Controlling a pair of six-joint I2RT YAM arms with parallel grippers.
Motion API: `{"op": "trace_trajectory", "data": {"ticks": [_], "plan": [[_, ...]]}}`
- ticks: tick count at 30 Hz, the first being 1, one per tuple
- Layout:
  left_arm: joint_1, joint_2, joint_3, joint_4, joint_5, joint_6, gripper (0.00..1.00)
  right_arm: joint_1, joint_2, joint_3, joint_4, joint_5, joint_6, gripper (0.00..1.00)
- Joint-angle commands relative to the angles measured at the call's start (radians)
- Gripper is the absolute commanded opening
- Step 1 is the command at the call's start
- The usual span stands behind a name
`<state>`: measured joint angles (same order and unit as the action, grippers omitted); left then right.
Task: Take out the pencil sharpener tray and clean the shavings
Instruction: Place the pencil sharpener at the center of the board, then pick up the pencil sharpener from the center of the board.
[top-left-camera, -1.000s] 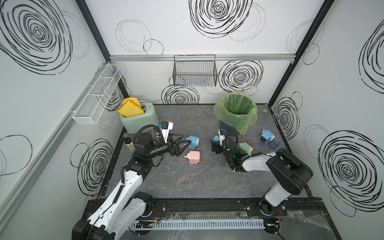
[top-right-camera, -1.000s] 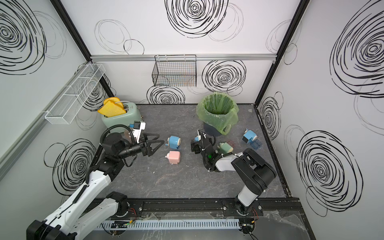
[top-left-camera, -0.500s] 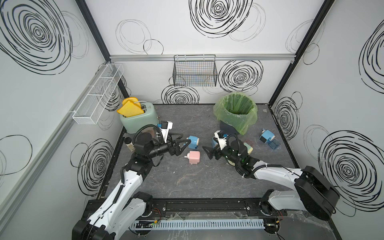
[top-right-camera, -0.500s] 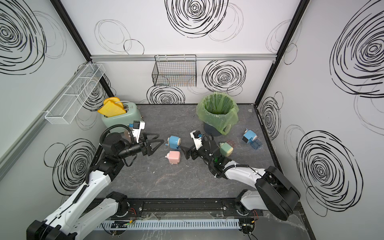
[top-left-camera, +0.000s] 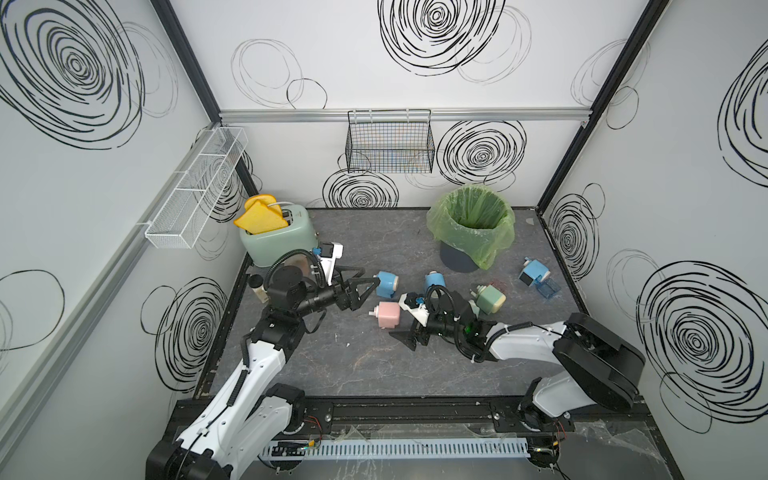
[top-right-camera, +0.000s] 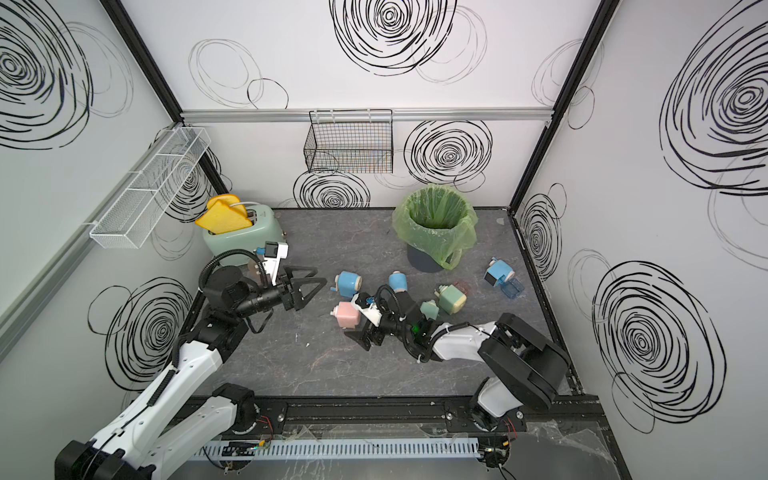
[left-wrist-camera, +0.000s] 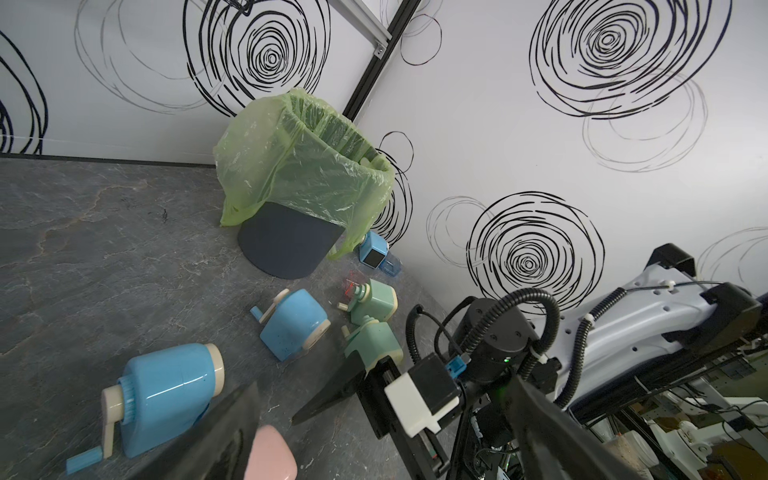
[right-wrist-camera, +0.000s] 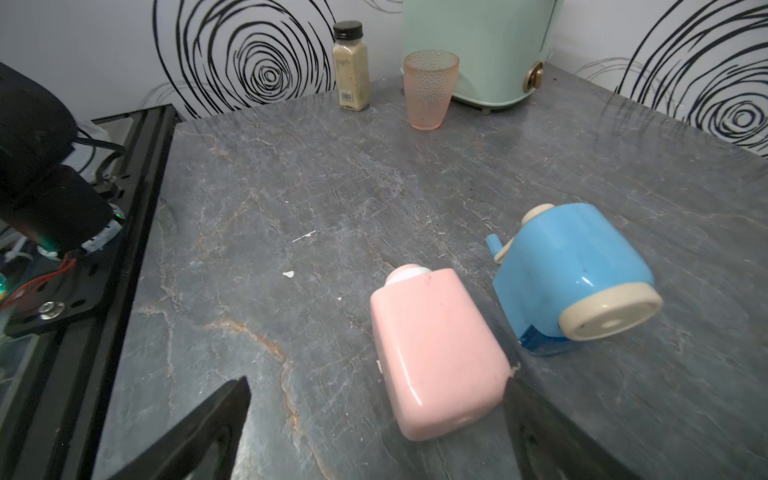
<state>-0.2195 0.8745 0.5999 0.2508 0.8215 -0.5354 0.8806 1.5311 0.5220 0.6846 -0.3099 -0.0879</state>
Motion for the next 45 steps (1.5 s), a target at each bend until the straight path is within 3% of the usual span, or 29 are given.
{"op": "trace_trajectory", "data": {"ticks": [1,8,15,23,26,32,35,38,45], "plan": [[0.010,-0.016,-0.002,0.044,0.008,-0.001,0.97,0.000,0.045,0.030,0.037,0.080,-0.054,0.99],[0.004,-0.016,0.006,0.031,0.008,0.013,0.97,-0.009,0.129,0.087,0.015,0.057,-0.087,0.99],[-0.005,-0.015,0.014,0.018,0.008,0.027,0.97,-0.029,0.181,0.107,-0.001,-0.144,-0.157,1.00],[-0.007,-0.016,0.014,0.019,0.006,0.027,0.97,-0.028,0.193,0.091,0.039,-0.115,-0.142,0.90],[-0.007,-0.016,0.014,0.019,0.008,0.028,0.97,-0.028,0.209,0.105,0.040,-0.092,-0.135,0.84],[-0.012,-0.013,0.014,0.025,0.015,0.026,0.97,-0.029,0.172,0.109,-0.004,-0.078,-0.125,0.57],[-0.018,-0.007,0.015,0.040,0.037,0.022,0.97,-0.029,0.089,0.111,-0.087,-0.098,-0.113,0.47],[-0.025,0.000,0.015,0.067,0.073,0.012,0.97,-0.031,-0.020,0.120,-0.204,-0.120,-0.083,0.43],[-0.088,0.037,0.053,0.125,0.197,0.011,0.97,-0.067,-0.212,0.292,-0.679,-0.318,0.013,0.43]]}}
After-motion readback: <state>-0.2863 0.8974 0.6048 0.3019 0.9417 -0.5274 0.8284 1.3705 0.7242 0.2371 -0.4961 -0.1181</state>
